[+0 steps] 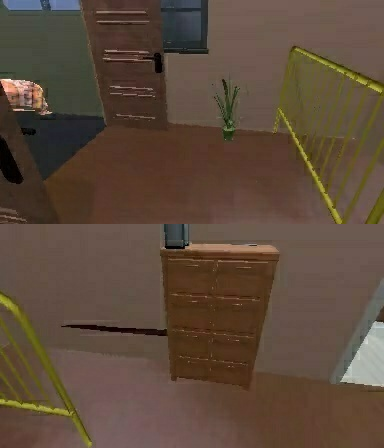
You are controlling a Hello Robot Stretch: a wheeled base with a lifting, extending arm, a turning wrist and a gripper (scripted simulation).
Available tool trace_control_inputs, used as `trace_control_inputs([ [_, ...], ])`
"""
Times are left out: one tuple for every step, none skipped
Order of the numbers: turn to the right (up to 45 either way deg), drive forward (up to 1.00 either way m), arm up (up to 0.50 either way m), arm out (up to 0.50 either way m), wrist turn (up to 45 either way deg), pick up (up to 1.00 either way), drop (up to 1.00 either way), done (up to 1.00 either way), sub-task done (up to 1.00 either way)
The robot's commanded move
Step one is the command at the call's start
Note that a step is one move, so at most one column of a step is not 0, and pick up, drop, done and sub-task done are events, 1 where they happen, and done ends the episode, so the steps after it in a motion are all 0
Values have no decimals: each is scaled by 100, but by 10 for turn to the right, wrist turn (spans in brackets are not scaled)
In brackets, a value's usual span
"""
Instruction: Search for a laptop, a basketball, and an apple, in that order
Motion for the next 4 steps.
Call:
trace_control_inputs([
  [0, 90, 0, 0, 0, 0, 0, 0, 0],
  [-450, 0, 0, 0, 0, 0, 0, 0, 0],
  [-30, 0, 0, 0, 0, 0, 0, 0, 0],
  [0, 55, 0, 0, 0, 0, 0, 0, 0],
])
